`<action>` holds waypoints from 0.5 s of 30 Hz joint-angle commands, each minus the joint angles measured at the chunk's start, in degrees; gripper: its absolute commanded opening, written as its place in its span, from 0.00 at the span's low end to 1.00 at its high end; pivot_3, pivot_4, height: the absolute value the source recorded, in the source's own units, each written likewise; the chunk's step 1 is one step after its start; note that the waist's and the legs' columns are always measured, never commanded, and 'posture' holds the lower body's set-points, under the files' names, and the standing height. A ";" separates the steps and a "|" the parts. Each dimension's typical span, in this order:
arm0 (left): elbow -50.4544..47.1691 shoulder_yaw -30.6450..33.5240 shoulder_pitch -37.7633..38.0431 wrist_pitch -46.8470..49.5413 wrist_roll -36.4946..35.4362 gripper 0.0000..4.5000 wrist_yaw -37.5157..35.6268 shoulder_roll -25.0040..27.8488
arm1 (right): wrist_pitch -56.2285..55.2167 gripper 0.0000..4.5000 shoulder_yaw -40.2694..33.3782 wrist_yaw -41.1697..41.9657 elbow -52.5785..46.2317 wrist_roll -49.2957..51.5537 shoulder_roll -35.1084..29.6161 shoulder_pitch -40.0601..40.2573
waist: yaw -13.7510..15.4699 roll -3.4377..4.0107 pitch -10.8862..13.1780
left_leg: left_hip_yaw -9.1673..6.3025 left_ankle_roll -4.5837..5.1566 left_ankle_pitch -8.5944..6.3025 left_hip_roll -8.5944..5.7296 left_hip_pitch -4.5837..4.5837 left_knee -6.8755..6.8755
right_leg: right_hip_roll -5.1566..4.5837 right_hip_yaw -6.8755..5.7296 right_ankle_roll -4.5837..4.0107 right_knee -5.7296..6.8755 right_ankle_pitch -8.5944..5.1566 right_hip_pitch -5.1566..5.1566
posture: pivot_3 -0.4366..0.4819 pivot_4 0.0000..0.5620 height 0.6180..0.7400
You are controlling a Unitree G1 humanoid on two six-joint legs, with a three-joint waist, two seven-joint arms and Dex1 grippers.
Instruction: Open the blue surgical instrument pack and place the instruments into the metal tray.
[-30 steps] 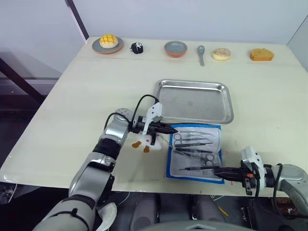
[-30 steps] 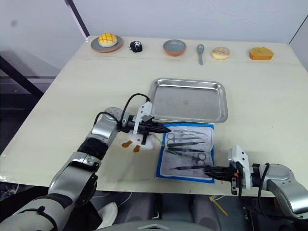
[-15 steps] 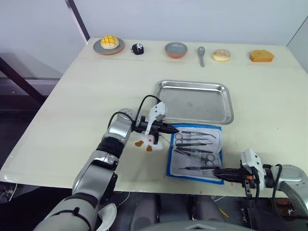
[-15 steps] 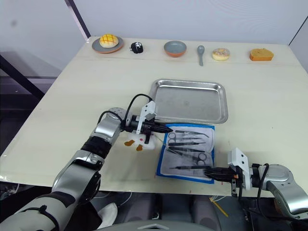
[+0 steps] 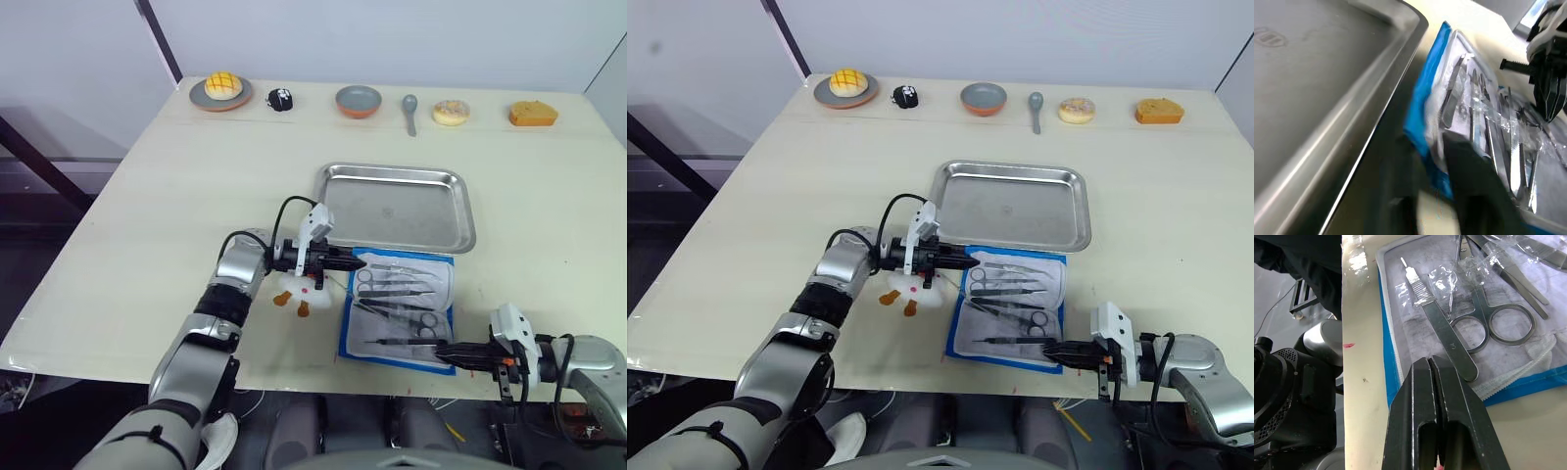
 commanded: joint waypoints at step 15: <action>-7.68 2.82 3.17 2.96 -5.56 0.70 -3.88 4.14 | 0.64 0.00 -1.43 0.18 -2.73 1.78 -0.36 1.81 | -0.03 0.00 0.00 | 0.01 -0.01 0.00 0.00 -0.01 0.00 | 0.00 -0.01 0.00 0.00 0.00 0.00 | 0.48 0.27 0.94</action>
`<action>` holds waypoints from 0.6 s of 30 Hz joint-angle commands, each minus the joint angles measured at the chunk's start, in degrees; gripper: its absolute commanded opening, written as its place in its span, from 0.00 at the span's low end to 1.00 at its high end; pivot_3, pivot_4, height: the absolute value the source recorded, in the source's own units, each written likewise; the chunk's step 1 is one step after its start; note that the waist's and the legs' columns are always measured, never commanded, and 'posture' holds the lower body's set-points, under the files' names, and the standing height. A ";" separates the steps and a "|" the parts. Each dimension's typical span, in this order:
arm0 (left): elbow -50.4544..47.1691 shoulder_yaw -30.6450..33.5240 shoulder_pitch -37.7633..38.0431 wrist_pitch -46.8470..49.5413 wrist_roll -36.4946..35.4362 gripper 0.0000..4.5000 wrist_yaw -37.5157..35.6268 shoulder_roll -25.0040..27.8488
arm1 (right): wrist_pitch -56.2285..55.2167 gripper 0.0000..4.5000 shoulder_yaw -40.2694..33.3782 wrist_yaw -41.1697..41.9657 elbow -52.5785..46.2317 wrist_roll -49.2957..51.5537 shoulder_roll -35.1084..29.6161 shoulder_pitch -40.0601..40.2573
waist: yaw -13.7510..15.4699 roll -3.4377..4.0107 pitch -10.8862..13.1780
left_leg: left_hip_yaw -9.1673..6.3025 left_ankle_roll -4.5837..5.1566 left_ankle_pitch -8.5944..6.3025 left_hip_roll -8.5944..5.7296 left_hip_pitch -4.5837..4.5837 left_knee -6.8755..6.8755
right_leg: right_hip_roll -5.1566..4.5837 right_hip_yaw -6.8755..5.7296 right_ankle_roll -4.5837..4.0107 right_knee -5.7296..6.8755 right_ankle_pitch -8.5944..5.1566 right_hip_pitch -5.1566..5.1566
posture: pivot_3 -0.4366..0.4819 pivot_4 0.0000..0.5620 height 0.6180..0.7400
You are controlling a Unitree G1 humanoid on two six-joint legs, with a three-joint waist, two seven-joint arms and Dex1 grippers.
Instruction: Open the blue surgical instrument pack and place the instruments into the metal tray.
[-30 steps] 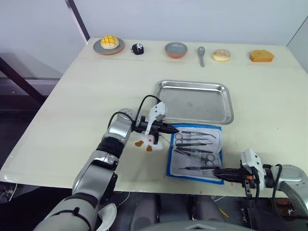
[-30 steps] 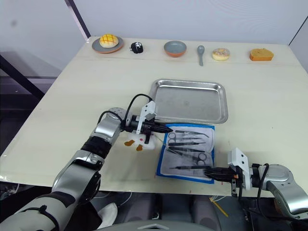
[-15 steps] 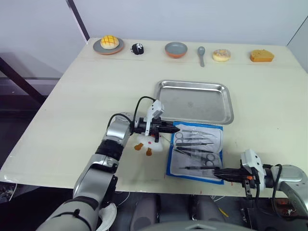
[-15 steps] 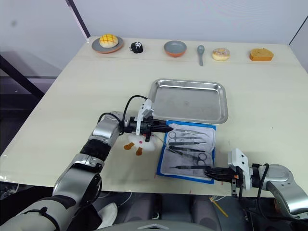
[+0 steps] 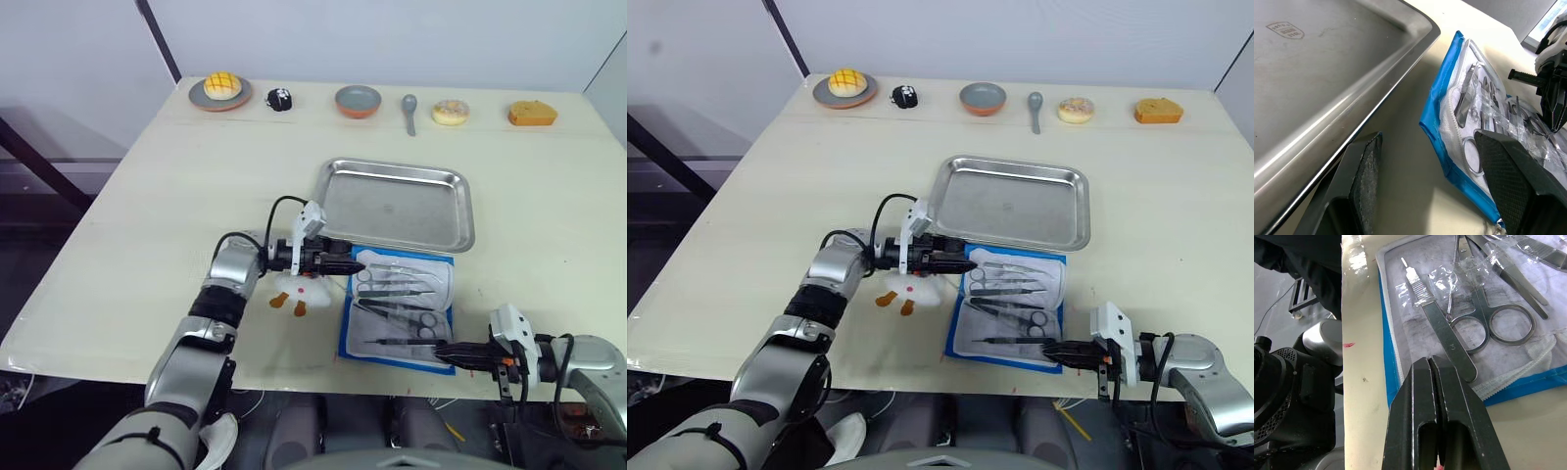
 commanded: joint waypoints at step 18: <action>-19.78 6.03 6.71 -9.86 -9.99 0.72 -15.67 15.18 | -1.64 0.60 -14.37 0.88 -9.10 10.18 -0.43 5.10 | 0.01 -0.04 0.06 | -0.08 -0.02 0.01 0.03 -0.04 -0.01 | 0.00 -0.02 0.00 -0.03 0.00 -0.01 | 0.48 0.27 0.94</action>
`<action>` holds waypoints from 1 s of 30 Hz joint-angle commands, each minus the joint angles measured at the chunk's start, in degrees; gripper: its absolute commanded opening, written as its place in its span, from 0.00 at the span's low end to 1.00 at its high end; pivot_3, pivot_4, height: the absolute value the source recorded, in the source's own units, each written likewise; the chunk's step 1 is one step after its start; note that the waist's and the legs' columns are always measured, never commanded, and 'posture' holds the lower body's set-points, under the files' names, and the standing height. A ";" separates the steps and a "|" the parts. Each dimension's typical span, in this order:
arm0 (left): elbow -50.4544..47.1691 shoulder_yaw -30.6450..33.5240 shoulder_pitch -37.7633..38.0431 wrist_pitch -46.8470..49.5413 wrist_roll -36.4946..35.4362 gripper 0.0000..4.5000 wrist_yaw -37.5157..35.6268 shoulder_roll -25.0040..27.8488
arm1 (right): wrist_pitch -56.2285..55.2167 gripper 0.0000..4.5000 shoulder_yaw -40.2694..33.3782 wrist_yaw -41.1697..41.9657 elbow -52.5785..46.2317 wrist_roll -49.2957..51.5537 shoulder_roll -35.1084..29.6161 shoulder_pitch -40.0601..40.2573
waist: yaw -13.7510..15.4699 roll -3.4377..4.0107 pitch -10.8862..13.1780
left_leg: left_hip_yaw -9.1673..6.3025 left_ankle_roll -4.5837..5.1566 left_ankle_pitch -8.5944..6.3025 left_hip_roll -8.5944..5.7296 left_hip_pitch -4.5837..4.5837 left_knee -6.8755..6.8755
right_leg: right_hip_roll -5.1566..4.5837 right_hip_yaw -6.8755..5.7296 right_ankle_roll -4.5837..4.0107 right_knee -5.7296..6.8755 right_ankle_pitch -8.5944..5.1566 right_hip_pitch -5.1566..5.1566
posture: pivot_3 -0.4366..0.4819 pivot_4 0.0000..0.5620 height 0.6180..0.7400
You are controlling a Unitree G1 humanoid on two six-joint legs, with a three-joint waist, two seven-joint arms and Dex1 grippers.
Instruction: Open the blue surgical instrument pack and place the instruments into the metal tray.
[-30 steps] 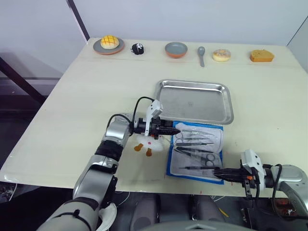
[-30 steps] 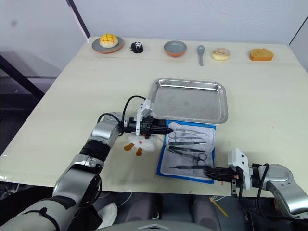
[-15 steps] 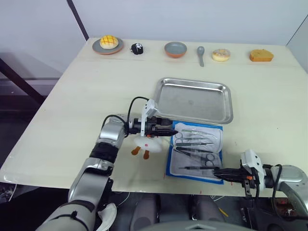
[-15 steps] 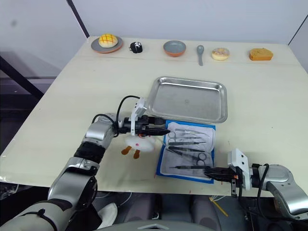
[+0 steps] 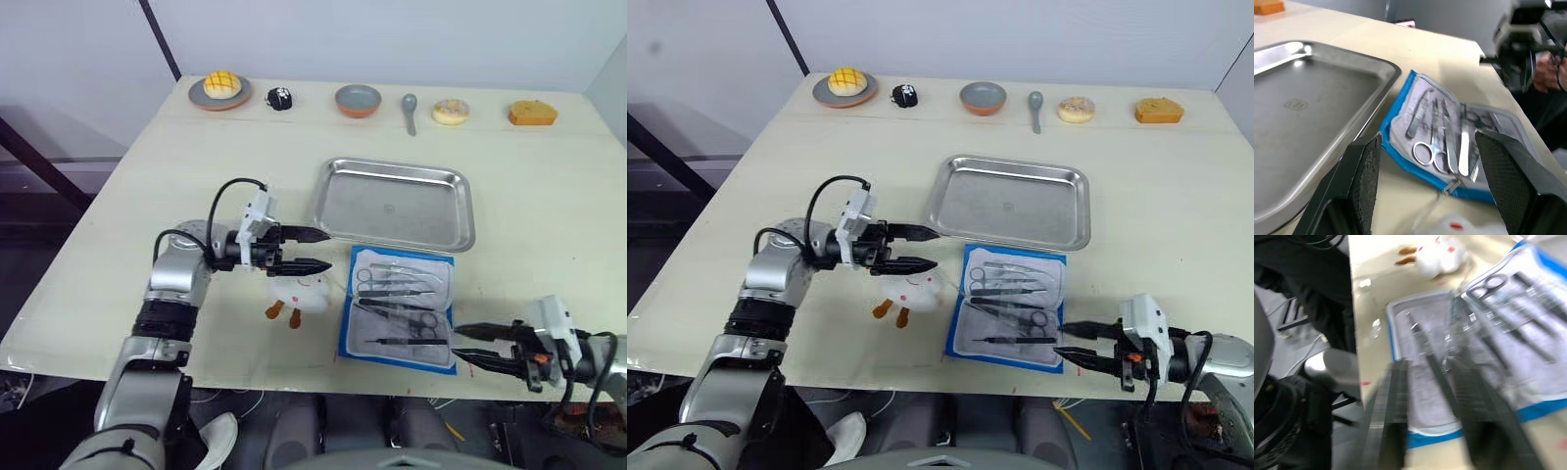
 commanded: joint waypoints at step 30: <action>-19.95 -10.42 -2.60 -1.33 -15.60 0.99 -4.58 16.24 | -19.30 1.00 7.66 -0.70 23.51 -12.42 10.16 -18.90 | -0.04 -0.02 0.14 | 0.12 -0.21 0.12 0.03 0.00 -0.01 | 0.02 0.04 -0.01 -0.01 0.00 -0.02 | 0.48 0.27 0.94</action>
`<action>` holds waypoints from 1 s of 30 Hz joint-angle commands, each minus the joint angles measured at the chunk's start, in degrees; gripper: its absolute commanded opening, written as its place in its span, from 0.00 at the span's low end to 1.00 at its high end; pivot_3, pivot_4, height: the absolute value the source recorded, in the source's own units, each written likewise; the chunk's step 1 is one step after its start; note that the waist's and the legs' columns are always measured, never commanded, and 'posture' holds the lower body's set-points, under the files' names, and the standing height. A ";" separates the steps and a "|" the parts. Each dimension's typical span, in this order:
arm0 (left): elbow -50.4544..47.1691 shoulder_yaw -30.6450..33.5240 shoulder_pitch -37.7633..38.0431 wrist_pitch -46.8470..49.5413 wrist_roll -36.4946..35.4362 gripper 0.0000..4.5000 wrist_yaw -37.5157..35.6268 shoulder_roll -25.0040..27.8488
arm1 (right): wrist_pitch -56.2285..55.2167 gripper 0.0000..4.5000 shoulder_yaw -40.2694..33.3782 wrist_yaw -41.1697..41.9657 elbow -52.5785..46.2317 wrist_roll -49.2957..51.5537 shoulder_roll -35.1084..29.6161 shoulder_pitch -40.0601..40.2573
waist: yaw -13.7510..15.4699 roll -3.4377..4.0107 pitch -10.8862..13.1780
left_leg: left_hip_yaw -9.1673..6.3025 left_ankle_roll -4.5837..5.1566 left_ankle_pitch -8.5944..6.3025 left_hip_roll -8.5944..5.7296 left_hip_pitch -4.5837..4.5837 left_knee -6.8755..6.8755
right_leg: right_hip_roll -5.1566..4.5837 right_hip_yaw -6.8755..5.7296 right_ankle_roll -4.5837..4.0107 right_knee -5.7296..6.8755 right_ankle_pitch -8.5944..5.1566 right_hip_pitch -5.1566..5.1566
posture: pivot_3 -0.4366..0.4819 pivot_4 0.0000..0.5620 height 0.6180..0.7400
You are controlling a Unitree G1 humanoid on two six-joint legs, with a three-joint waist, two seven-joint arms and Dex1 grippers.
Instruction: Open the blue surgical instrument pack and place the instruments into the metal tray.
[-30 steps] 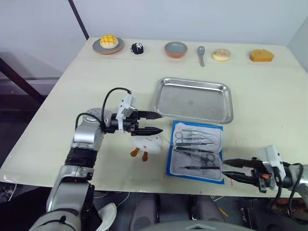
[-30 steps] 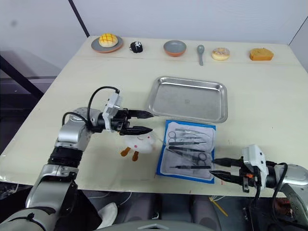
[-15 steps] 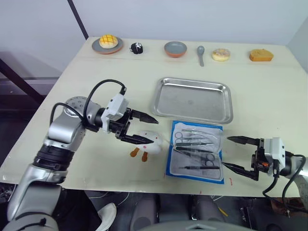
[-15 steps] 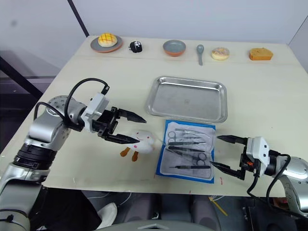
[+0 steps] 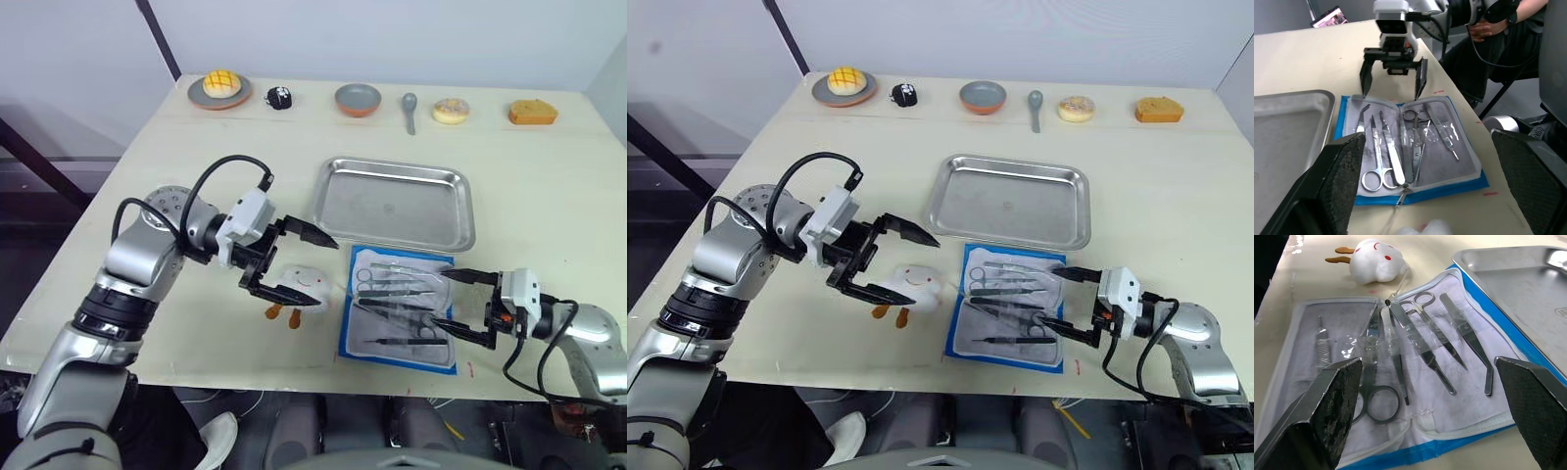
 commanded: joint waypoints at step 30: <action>20.65 -3.33 -8.39 -8.81 15.12 0.99 -0.16 -14.60 | -2.36 1.00 6.81 0.82 11.94 -7.10 -0.52 -1.62 | -0.21 -0.10 -0.10 | 0.12 -0.01 0.01 -0.01 0.07 0.02 | 0.02 -0.01 0.00 0.02 0.00 0.05 | 0.48 0.27 0.94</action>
